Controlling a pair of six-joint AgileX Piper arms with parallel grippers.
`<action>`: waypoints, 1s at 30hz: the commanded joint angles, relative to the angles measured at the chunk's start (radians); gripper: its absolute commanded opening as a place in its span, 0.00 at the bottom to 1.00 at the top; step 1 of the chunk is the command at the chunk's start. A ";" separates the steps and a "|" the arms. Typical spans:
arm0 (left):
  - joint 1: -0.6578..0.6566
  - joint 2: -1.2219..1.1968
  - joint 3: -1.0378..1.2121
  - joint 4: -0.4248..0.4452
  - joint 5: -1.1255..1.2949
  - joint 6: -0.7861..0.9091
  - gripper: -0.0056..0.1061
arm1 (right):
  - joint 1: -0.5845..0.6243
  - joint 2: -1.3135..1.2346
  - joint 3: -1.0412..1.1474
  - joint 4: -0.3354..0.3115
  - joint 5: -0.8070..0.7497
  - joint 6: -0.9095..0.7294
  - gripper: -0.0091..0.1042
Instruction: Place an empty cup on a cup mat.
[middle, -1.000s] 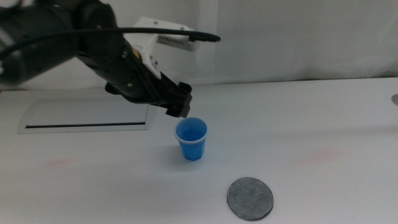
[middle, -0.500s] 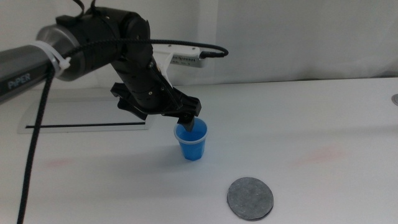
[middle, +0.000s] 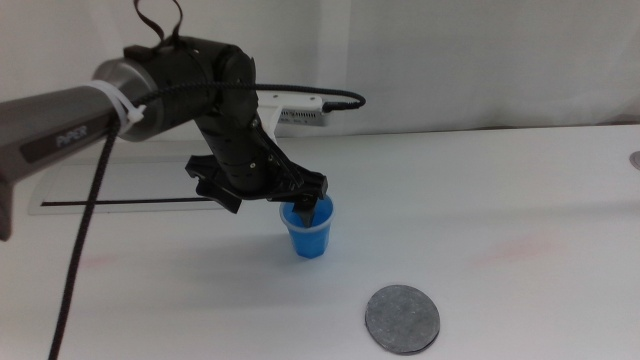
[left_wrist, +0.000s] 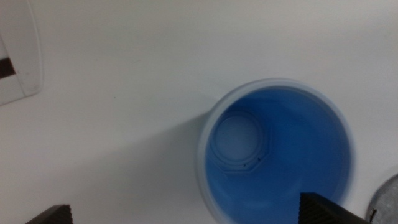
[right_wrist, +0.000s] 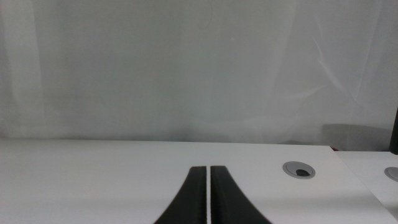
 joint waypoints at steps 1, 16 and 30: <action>-0.005 0.021 -0.008 -0.003 -0.010 -0.029 0.87 | 0.001 -0.003 0.040 -0.003 0.000 -0.006 0.06; -0.005 0.075 -0.008 -0.022 -0.056 -0.066 0.84 | 0.001 -0.003 0.040 -0.003 0.000 -0.006 0.06; -0.005 0.109 -0.008 -0.082 -0.102 -0.085 0.02 | 0.001 -0.003 0.040 -0.003 0.000 -0.006 0.06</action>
